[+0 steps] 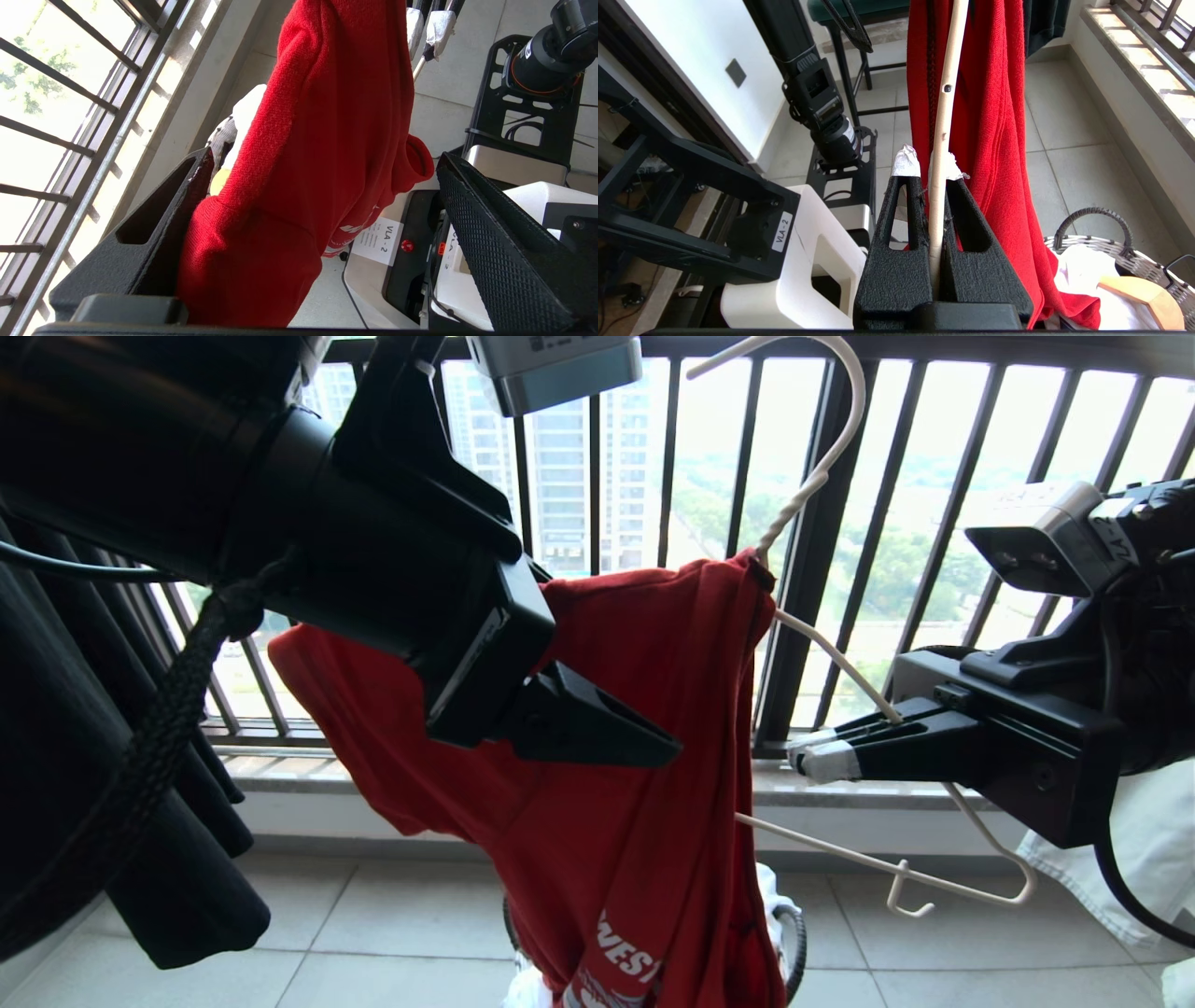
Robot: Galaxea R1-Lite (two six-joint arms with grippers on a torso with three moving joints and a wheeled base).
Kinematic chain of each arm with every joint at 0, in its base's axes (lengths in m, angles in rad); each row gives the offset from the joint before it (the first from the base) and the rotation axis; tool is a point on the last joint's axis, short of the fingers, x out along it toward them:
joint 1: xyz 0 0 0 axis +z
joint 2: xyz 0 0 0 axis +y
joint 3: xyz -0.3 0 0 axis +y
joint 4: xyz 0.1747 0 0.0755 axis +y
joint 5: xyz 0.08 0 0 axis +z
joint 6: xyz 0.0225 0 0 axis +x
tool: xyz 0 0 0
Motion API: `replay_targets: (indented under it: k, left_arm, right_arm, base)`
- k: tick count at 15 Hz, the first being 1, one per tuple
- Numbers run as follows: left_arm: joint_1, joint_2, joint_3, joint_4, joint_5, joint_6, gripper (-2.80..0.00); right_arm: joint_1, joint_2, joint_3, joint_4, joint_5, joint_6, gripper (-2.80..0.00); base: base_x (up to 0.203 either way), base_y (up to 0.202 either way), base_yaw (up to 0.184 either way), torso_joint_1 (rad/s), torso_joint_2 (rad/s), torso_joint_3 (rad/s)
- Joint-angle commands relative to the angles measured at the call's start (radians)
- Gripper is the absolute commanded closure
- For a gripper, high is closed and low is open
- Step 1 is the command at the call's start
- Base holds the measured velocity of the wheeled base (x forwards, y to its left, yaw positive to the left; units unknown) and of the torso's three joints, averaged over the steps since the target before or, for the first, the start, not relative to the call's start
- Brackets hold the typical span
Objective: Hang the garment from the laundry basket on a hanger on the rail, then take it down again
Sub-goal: Hang the clothes on the clothes rack
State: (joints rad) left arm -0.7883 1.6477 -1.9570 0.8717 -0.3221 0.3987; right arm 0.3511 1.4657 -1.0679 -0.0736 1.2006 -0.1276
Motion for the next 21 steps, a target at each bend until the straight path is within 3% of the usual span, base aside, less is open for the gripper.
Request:
replay_targets:
  k: [1,12,13,21]
  left_arm:
    - [0.000,0.006,0.000,0.008,-0.002,0.003,-2.80]
    - [-0.002,0.012,0.001,0.030,-0.002,0.025,-2.80]
    - [-0.003,0.012,0.001,0.030,-0.002,0.033,0.00]
    - [-0.022,0.015,0.005,0.030,-0.002,0.034,0.00]
  right_arm:
    - [0.000,-0.001,-0.001,-0.002,0.007,-0.006,0.00]
    - [-0.007,-0.007,-0.006,-0.002,0.007,-0.006,0.00]
    - [-0.007,-0.008,-0.006,-0.002,0.007,-0.006,0.00]
    - [-0.012,-0.015,-0.007,-0.002,0.007,-0.006,0.00]
  base:
    - [0.000,0.000,0.000,0.000,0.00,0.000]
    - [0.000,0.000,0.000,0.000,0.00,0.000]
    - [0.000,0.000,0.000,0.000,0.00,0.000]
    - [0.000,0.000,0.000,0.000,0.00,0.000]
